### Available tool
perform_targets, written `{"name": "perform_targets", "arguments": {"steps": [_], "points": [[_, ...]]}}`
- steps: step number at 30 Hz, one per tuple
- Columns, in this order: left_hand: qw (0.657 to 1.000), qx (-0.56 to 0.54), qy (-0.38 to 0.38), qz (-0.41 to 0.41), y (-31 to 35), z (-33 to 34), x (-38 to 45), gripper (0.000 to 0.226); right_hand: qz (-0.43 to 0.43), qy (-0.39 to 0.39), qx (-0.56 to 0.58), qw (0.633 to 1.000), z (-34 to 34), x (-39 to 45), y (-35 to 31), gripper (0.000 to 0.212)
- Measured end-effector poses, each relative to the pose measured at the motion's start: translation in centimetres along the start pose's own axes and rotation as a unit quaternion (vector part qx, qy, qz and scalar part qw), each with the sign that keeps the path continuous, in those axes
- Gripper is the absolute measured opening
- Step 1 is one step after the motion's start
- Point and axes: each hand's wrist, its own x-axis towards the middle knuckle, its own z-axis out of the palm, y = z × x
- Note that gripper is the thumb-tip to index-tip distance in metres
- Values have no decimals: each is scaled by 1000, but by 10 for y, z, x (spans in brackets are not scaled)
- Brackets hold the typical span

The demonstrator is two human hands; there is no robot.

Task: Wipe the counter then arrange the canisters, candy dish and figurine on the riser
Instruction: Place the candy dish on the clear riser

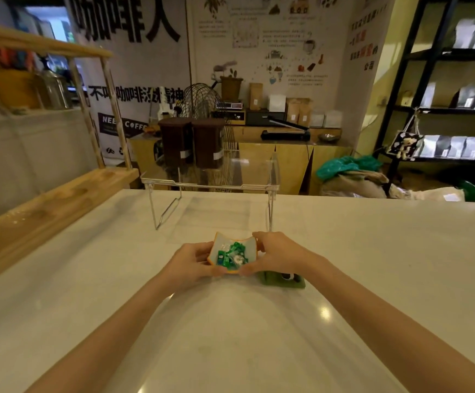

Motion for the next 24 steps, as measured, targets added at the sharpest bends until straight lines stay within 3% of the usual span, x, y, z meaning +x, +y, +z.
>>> {"name": "perform_targets", "arguments": {"steps": [5, 15, 24], "points": [[1000, -10, 12, 3, 1, 4, -8, 51, -6, 23, -5, 1000, 0, -2, 0, 70], [997, 70, 5, -29, 19, -15, 1, 50, 1, 29, 27, 999, -19, -8, -14, 66], [990, 124, 39, 61, 99, -66, 21, 44, -30, 83, -24, 996, -92, -6, -55, 79]]}}
